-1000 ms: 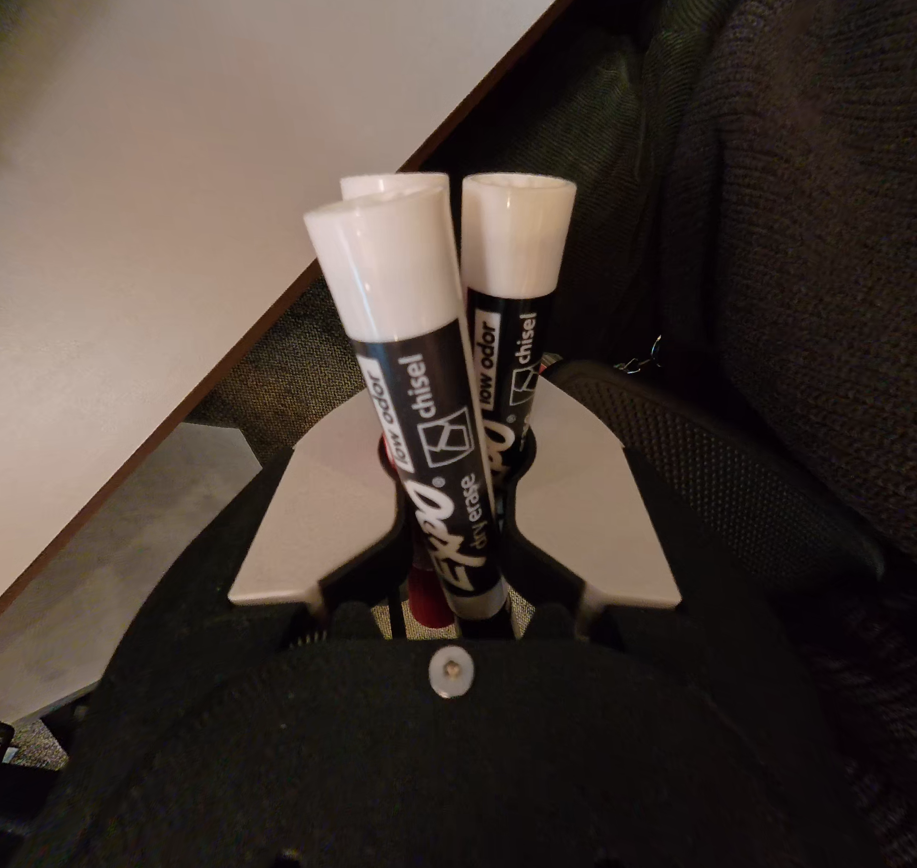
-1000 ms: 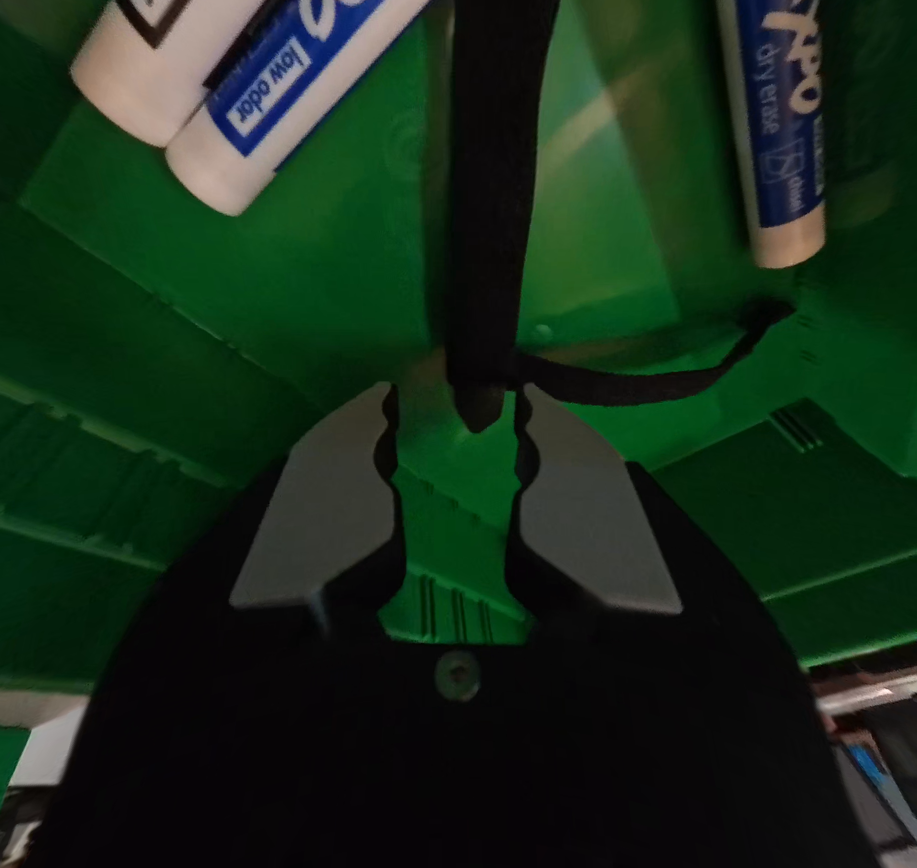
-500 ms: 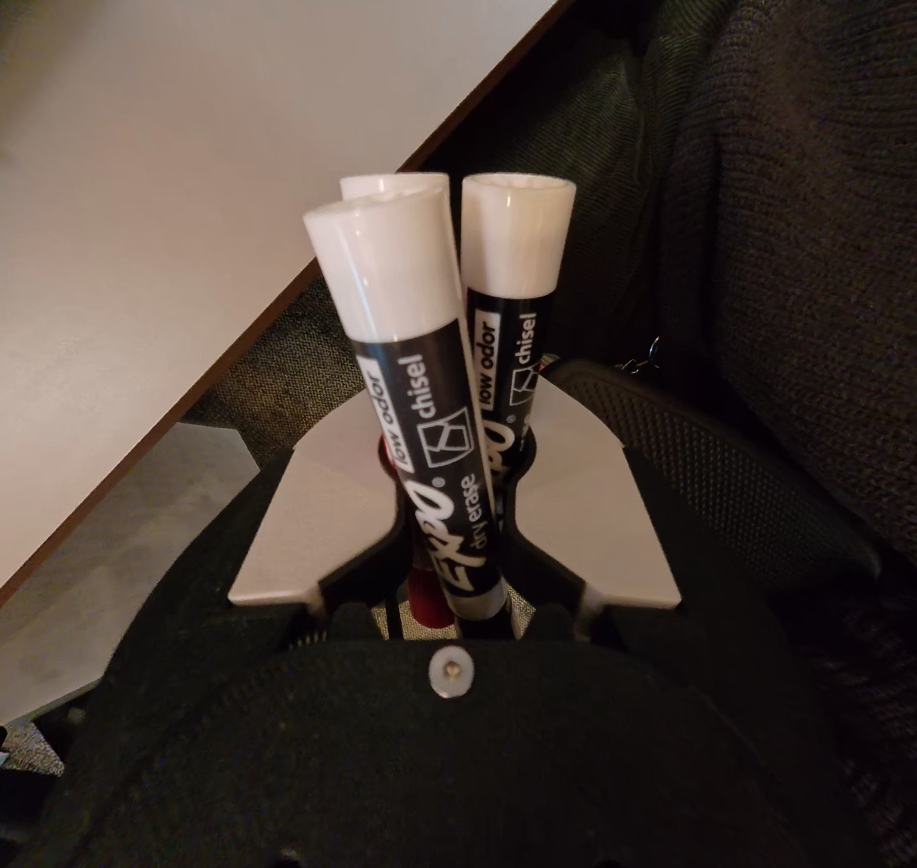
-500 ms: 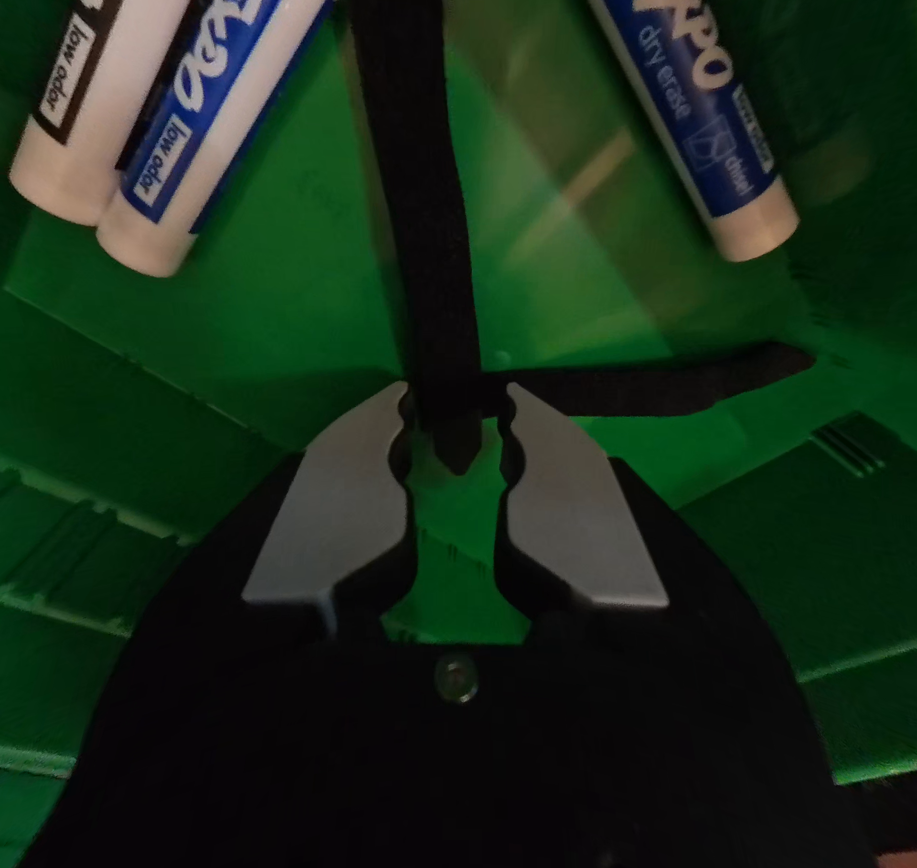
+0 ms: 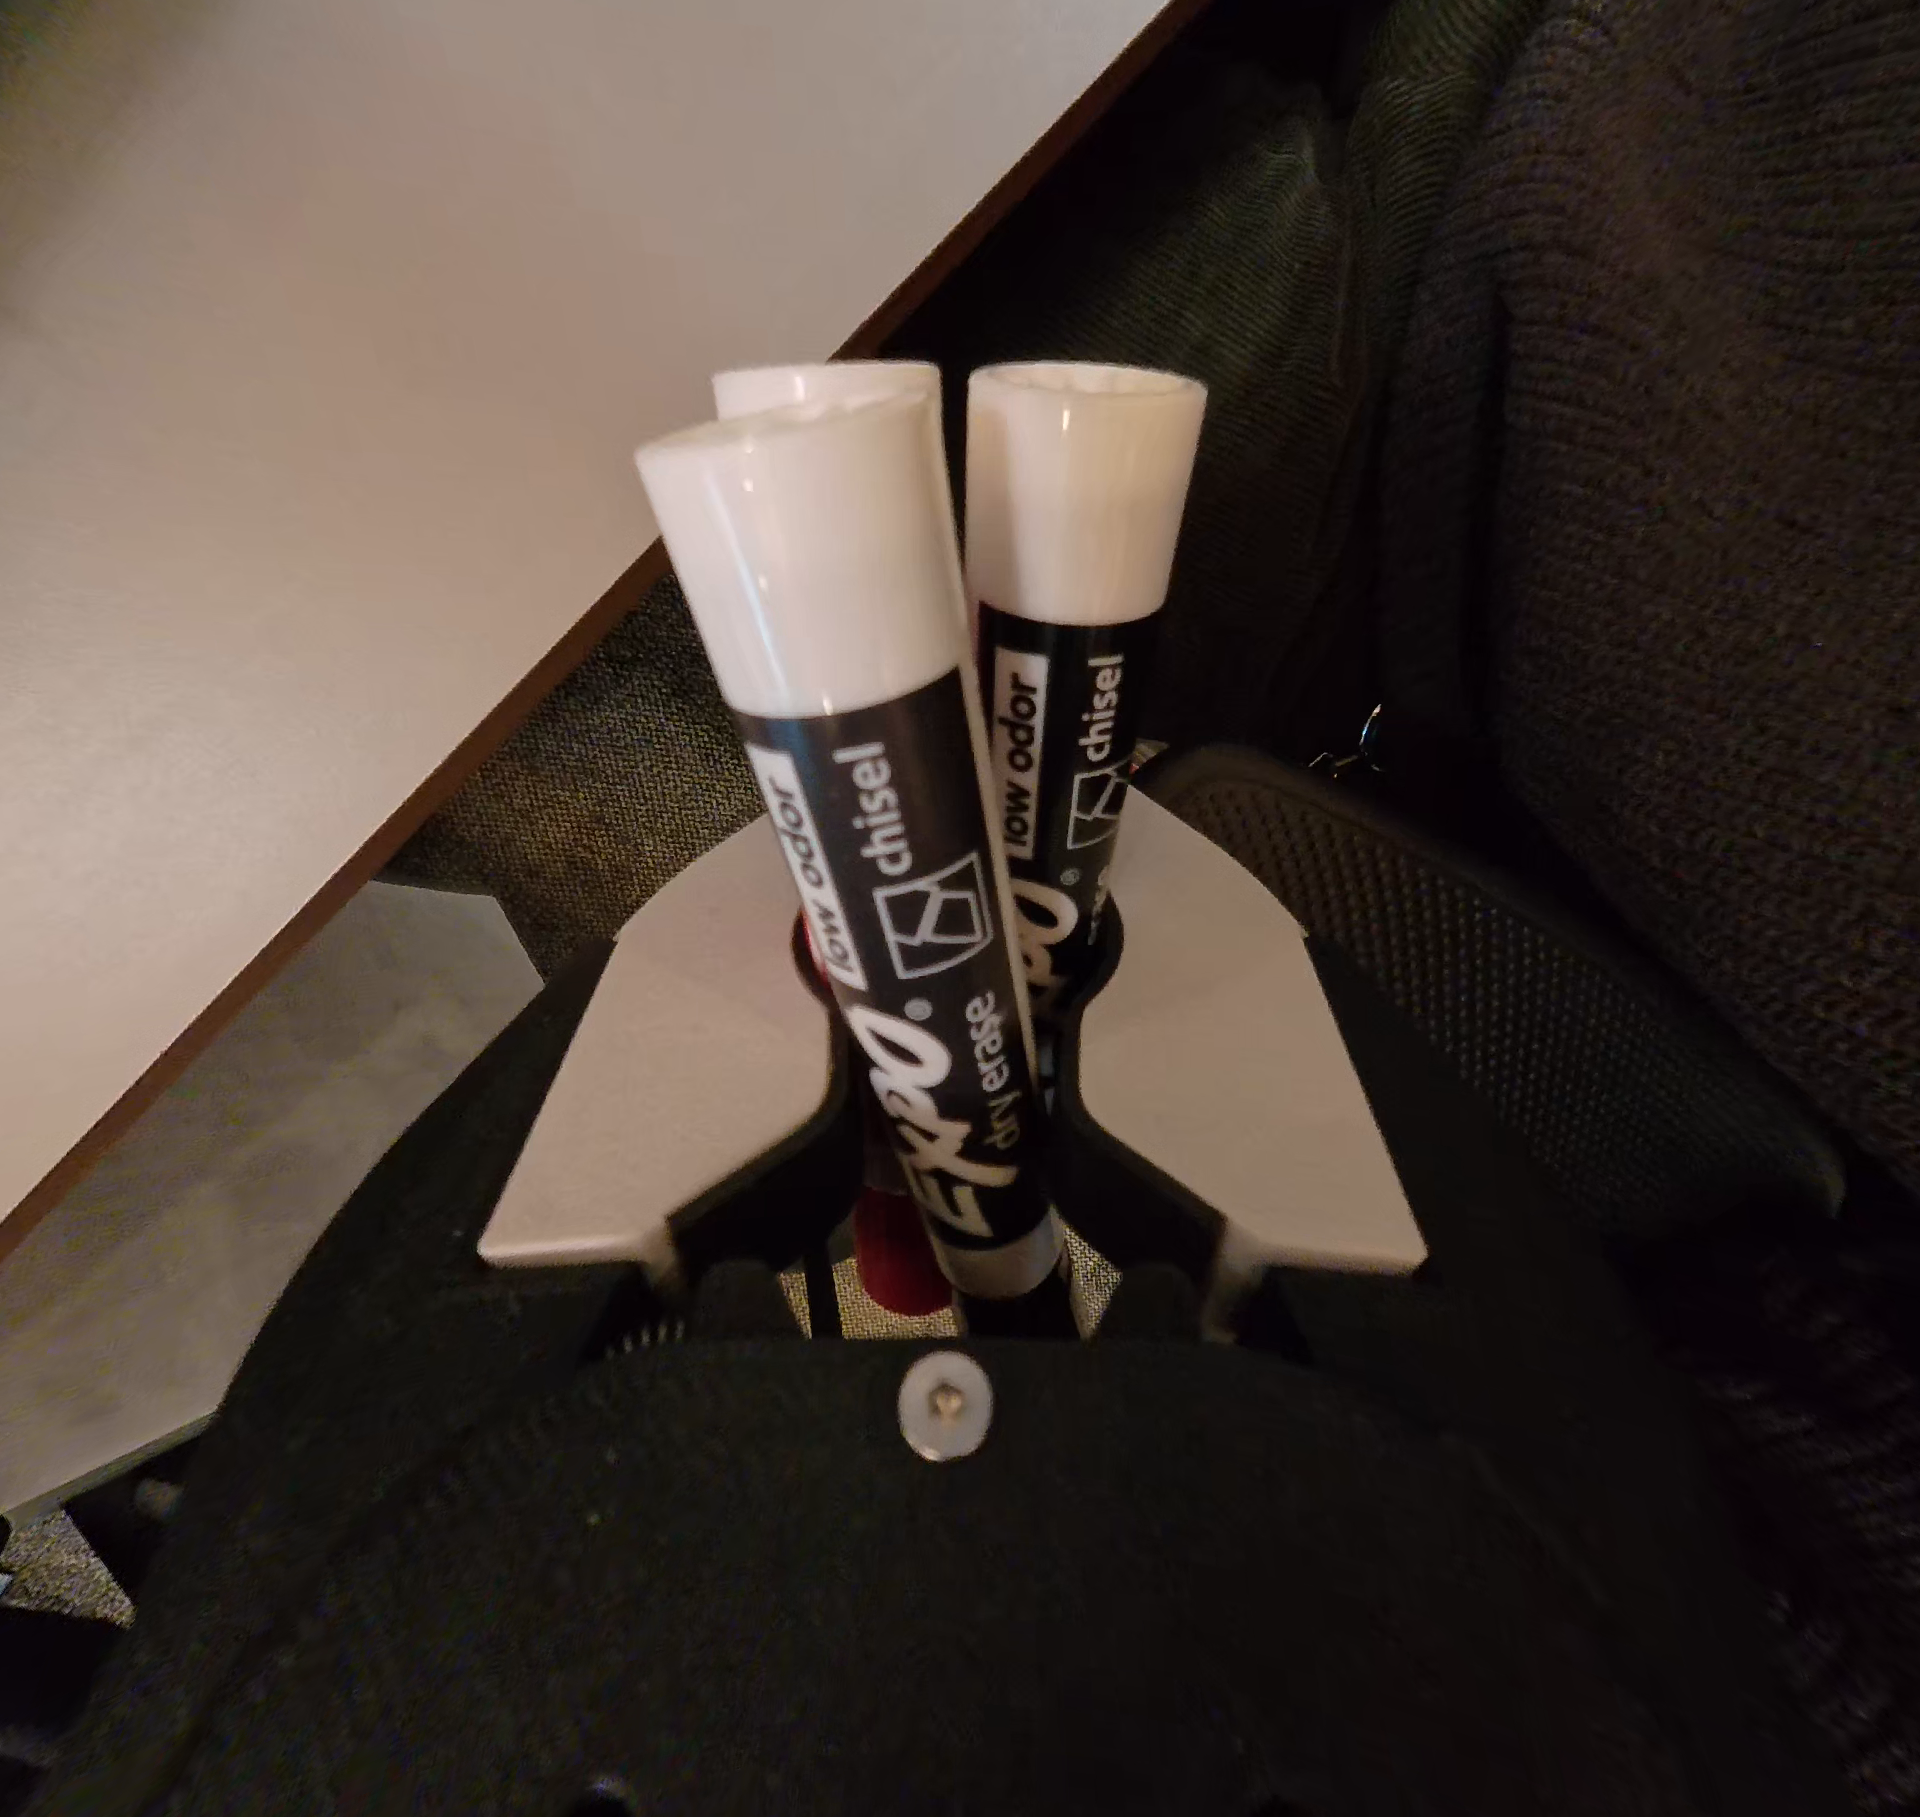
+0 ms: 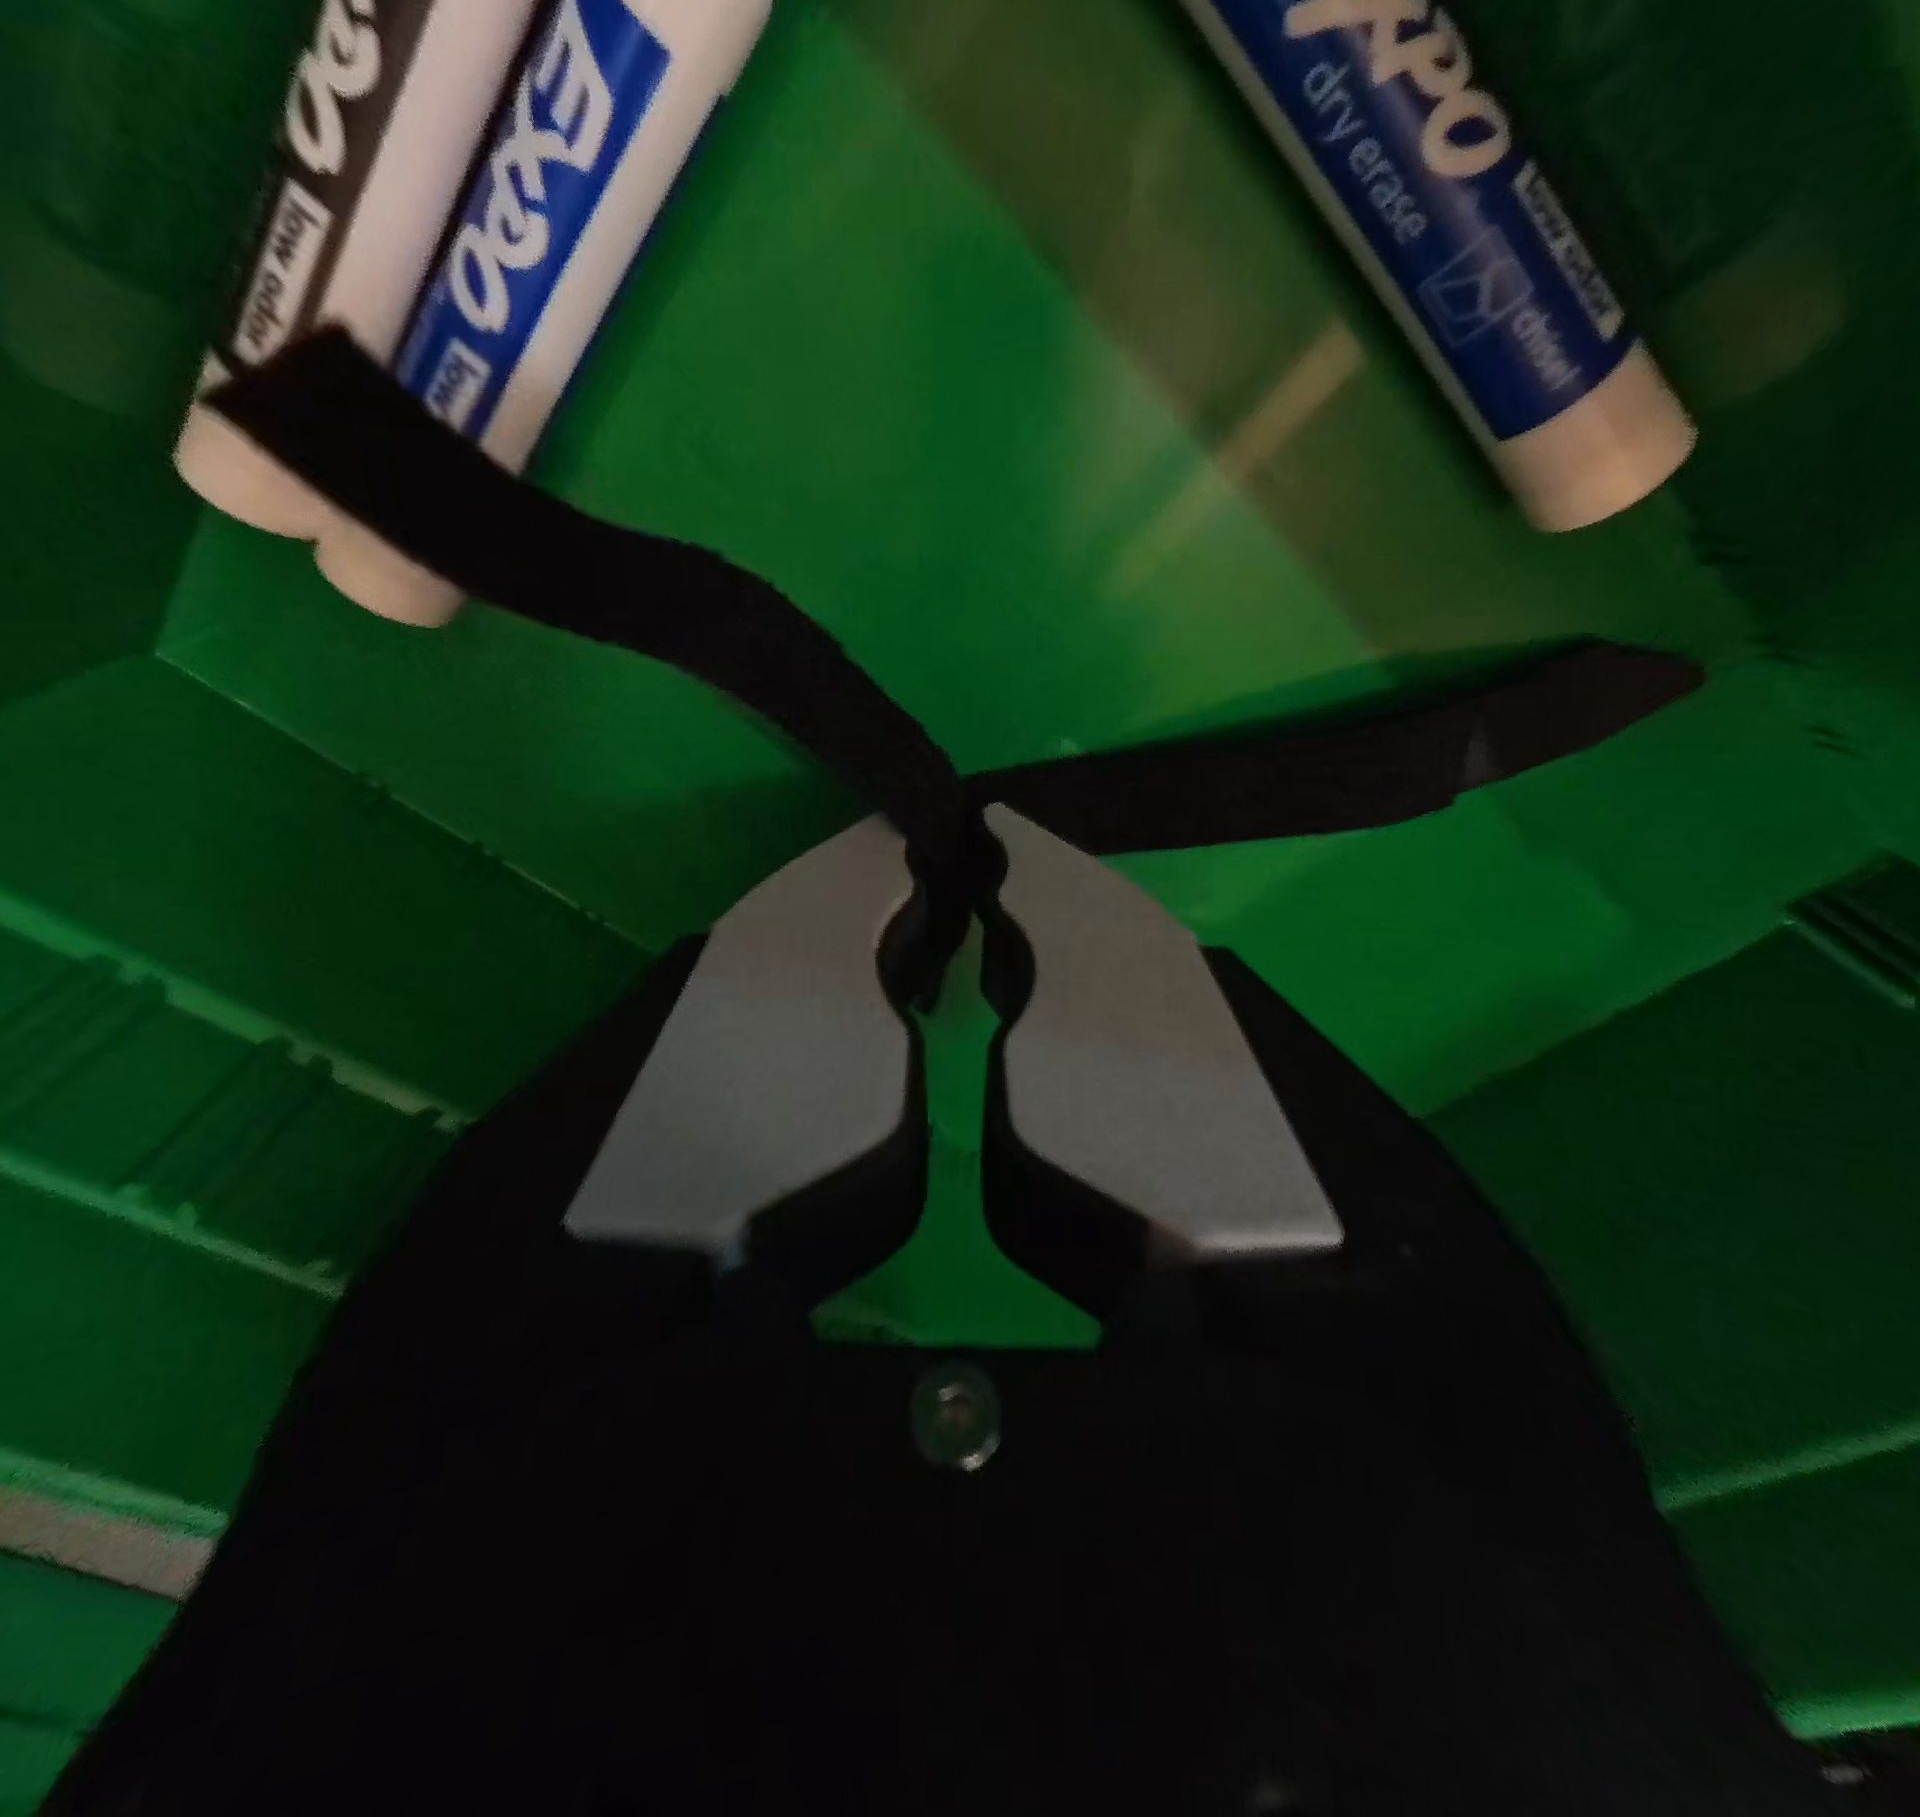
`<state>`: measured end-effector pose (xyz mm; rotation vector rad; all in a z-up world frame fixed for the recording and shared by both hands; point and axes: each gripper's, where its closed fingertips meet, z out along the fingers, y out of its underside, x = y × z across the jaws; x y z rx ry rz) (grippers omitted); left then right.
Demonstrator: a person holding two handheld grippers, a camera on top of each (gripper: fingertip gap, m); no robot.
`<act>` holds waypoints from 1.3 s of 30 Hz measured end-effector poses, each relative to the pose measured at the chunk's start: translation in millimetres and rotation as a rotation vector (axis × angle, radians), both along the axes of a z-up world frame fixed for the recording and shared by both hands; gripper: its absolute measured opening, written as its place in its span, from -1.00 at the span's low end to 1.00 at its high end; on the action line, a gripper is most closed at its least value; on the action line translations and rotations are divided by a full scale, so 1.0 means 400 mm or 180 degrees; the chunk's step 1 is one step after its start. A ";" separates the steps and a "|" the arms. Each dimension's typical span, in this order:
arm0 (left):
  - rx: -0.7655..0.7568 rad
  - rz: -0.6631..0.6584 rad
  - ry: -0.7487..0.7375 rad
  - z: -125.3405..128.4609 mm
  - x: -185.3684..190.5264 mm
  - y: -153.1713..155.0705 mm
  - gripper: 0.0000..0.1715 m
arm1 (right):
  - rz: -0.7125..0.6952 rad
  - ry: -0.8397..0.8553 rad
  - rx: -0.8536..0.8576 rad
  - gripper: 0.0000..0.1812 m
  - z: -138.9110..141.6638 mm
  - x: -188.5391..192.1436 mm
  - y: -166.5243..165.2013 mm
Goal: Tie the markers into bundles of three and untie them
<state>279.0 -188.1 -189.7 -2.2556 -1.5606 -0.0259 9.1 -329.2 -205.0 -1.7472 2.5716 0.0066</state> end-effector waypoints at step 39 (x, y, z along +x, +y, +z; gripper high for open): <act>0.0021 0.0122 0.0563 0.055 -0.043 -0.016 -0.50 | -0.0402 -0.2145 -0.1238 -1.00 0.339 0.200 0.271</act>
